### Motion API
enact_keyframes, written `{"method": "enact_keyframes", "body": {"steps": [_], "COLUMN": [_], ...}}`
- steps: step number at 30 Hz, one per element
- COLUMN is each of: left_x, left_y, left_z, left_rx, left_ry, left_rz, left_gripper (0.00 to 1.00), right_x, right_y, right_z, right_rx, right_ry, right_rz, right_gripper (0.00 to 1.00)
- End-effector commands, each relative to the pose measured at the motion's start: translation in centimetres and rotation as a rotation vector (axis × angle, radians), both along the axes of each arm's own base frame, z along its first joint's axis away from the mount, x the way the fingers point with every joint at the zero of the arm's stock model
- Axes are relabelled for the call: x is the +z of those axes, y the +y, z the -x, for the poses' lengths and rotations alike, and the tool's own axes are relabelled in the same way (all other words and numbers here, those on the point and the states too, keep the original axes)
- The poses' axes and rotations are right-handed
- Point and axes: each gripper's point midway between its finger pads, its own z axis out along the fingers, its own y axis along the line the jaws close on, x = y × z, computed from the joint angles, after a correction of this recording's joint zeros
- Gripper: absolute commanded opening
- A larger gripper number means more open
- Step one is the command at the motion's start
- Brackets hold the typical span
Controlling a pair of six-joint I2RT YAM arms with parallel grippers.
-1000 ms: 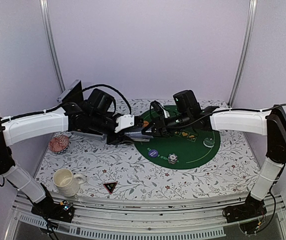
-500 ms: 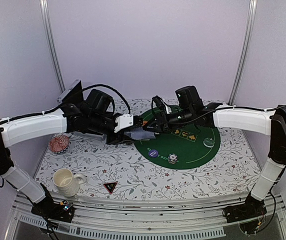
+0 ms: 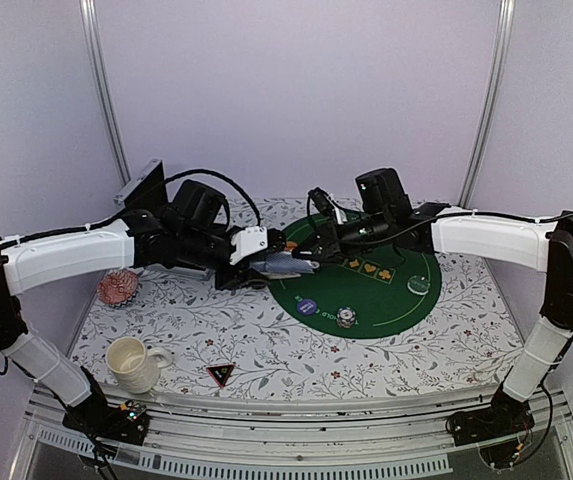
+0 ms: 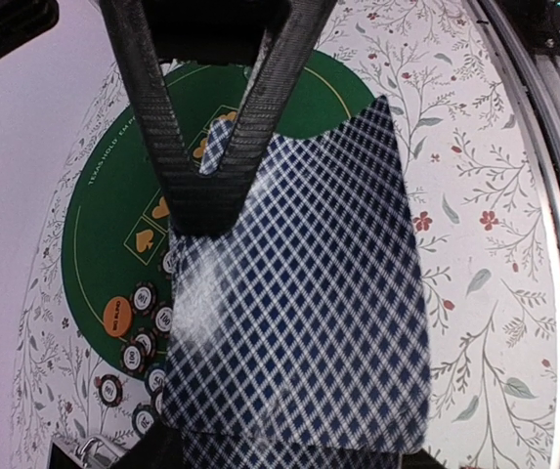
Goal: Distribute texas hold em gaming equipment
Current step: Pick up the poker card from the face-down deck piles.
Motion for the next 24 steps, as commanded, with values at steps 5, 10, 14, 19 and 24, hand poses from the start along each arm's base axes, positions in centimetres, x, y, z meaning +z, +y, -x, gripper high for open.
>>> {"method": "enact_keyframes", "body": {"steps": [5,10,14,19,24], "left_x": [1.0,1.1,1.7,1.9,0.8], "left_y": [-0.2,-0.2,-0.8,-1.4,-1.1], "left_z": [-0.3,-0.3,-0.2,-0.2,-0.8], "left_rx": [0.016,0.015,0.005,0.001,0.030], "left_ry": [-0.038,-0.036,-0.028,-0.009,-0.004], "left_rz": [0.028,0.036,0.073,0.103,0.074], "left_gripper": [0.45,0.45,0.45,0.45,0.45], "right_x": [2.3,2.0,1.9,2.4,2.3], "right_y": [-1.3,-1.3,-1.0,-0.6,-0.7], "right_z": [-0.2,-0.2,-0.2,-0.2,-0.3], "right_rx": [-0.039,-0.031,-0.018,-0.006,-0.014], "right_ry": [-0.009,-0.004,0.006,0.009,0.017], "right_rz": [-0.022,-0.019,-0.028,-0.050,-0.046], "right_gripper": [0.04,0.16,0.18,0.26,0.25]}}
